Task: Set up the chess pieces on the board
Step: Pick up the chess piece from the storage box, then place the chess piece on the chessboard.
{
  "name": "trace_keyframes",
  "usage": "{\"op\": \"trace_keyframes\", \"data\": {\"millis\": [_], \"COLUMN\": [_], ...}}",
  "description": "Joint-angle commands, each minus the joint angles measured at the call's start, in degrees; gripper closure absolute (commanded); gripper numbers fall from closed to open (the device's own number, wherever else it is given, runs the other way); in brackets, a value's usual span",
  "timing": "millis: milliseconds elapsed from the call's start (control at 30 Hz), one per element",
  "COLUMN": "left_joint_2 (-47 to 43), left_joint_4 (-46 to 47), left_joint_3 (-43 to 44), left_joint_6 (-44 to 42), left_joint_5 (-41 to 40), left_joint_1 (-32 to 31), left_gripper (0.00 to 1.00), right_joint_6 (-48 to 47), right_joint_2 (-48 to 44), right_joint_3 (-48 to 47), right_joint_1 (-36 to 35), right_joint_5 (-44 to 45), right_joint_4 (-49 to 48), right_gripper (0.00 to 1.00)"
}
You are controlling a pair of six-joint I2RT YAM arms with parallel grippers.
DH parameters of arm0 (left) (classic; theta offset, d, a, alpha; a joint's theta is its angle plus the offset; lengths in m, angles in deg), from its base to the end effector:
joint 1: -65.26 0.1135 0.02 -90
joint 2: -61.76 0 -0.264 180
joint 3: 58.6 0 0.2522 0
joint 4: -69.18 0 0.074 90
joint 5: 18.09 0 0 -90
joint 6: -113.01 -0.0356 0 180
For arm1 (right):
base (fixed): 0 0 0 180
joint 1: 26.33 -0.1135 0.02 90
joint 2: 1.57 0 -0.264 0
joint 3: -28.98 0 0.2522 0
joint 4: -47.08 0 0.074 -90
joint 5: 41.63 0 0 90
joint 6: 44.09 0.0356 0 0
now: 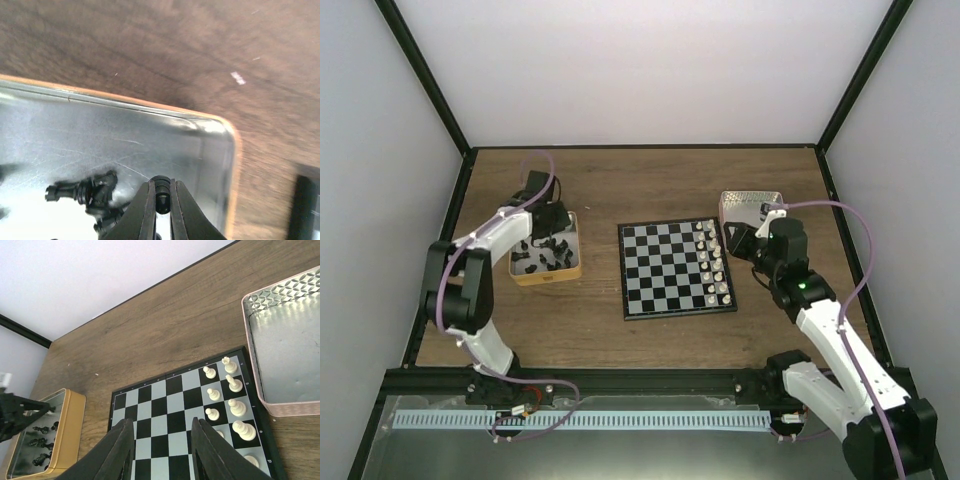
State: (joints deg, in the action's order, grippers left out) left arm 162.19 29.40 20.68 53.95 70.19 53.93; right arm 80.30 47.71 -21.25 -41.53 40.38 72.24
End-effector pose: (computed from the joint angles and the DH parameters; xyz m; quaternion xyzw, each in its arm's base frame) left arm 0.3495 -0.0689 0.1864 -0.1685 0.9531 -0.0769 0.2393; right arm 0.1913 0.0571 0.2730 0.1023 0.8322 0.2803 0.4673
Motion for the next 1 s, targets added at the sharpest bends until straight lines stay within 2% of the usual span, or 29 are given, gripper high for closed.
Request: {"op": "trace_keyframes", "data": {"millis": [0, 133, 267, 400, 633, 967], "left_joint_2": [-7.78, -12.26, -12.14, -6.89, 5.25, 17.2], "left_joint_4": [-3.77, -6.67, -7.15, -7.24, -8.82, -11.4], "left_joint_3": [1.84, 3.82, 7.43, 12.86, 22.18, 29.02], "left_joint_6": [-1.91, -3.22, -2.92, -3.24, -5.33, -7.49], "left_joint_5": [-0.7, -0.86, 1.11, 0.61, 0.77, 1.75], "left_joint_1": [-1.84, -4.79, -9.99, -16.75, -23.8, -26.77], "left_gripper": [0.95, 0.95, 0.94, 0.94, 0.93, 0.93], "right_joint_6": [0.88, 1.15, 1.53, 1.88, 1.53, 1.34], "right_joint_2": [-2.19, -4.21, -4.41, -4.19, -5.6, -5.45], "right_joint_3": [-0.86, 0.72, 1.3, 1.5, 2.49, 3.32], "right_joint_1": [-0.38, -0.33, -0.29, -0.35, -0.29, -0.33], "right_joint_5": [1.97, 3.85, 4.36, 4.6, 5.61, 5.7], "right_joint_4": [0.87, 0.78, 0.64, 0.56, 1.07, 0.73], "right_gripper": [0.67, 0.67, 0.67, 0.67, 0.67, 0.67]}}
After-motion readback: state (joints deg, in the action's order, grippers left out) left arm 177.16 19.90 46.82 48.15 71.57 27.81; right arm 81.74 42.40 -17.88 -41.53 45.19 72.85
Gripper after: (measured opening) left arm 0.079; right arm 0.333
